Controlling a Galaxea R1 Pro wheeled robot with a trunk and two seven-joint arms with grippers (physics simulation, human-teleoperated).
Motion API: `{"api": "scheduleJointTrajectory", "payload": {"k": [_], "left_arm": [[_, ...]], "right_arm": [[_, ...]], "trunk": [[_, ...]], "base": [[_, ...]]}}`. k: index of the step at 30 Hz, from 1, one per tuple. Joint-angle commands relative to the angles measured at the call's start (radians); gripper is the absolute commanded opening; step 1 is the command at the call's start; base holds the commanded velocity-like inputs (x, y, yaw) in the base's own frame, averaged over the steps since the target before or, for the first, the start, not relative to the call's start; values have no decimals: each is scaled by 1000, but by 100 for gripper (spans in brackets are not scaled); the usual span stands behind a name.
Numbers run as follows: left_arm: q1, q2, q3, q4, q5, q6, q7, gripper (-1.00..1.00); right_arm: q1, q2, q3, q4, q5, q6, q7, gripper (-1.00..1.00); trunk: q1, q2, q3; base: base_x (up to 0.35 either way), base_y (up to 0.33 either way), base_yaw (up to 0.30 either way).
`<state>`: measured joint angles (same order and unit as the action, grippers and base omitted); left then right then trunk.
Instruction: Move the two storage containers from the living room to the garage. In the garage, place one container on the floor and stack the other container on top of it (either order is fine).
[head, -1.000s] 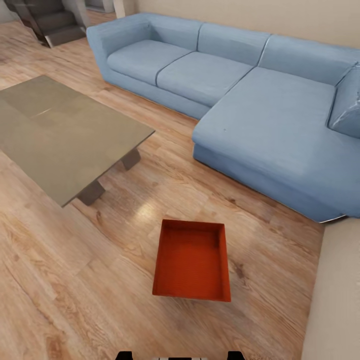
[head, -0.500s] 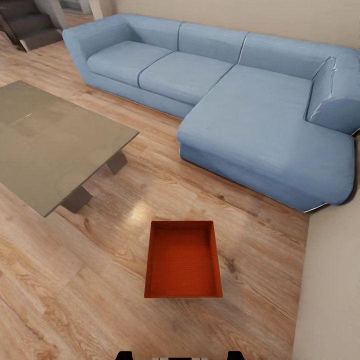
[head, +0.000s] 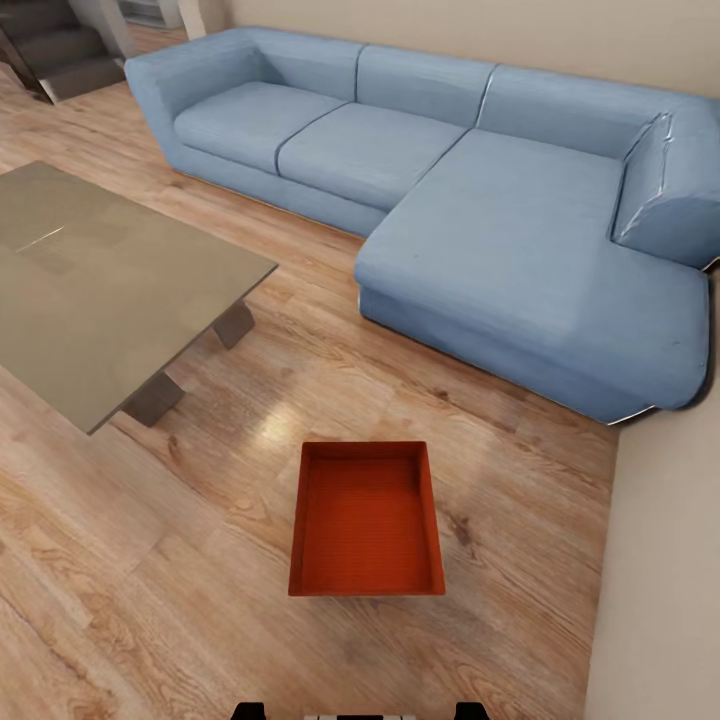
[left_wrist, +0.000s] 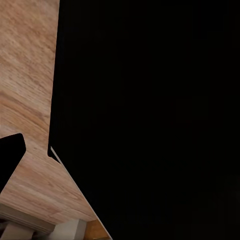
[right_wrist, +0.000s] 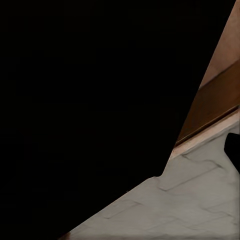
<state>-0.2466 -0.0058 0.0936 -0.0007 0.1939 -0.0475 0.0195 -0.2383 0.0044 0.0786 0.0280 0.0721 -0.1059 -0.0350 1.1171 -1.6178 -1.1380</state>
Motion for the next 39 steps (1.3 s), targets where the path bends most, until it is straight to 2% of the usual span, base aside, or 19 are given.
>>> {"api": "scheduleJointTrajectory", "payload": {"k": [1,21,26,31,33,35,36,37,38,39], "left_arm": [[0,0,8,0,-1,-3,2,100],[0,-1,10,-4,-4,-4,2,100],[0,8,7,-37,-9,-2,5,100],[0,30,6,-232,-11,7,5,100],[0,36,7,-319,-11,13,6,100],[-3,37,7,-444,-12,41,8,100],[-5,37,7,-595,-14,119,8,100],[-6,37,8,-685,-14,178,6,100],[-7,37,8,-731,-14,211,6,100],[-8,36,8,-822,-15,280,7,100]], "right_arm": [[-1,-2,7,3,7,-4,-3,100],[-1,-2,11,1,9,2,-5,100],[-1,-3,3,-43,2,11,-2,100],[-1,8,0,-225,-1,32,-3,100],[-1,10,0,-309,-1,62,-4,100],[0,18,0,-423,-1,116,-5,100],[-12,45,0,-493,-1,183,-6,100],[-37,64,0,-512,1,215,-6,100],[-54,73,0,-518,1,229,-7,100],[-92,89,0,-527,1,254,-7,100]], "trunk": [[0,0,0],[0,0,0],[0,0,0],[0,0,0],[0,0,0],[0,0,0],[0,0,0],[0,0,0],[0,0,0],[0,0,0]], "base": [[0,0,0],[0,0,0],[0,0,0],[0,0,0],[0,0,0],[0,0,0],[0,0,0],[0,0,0],[0,0,0],[0,0,0]]}}
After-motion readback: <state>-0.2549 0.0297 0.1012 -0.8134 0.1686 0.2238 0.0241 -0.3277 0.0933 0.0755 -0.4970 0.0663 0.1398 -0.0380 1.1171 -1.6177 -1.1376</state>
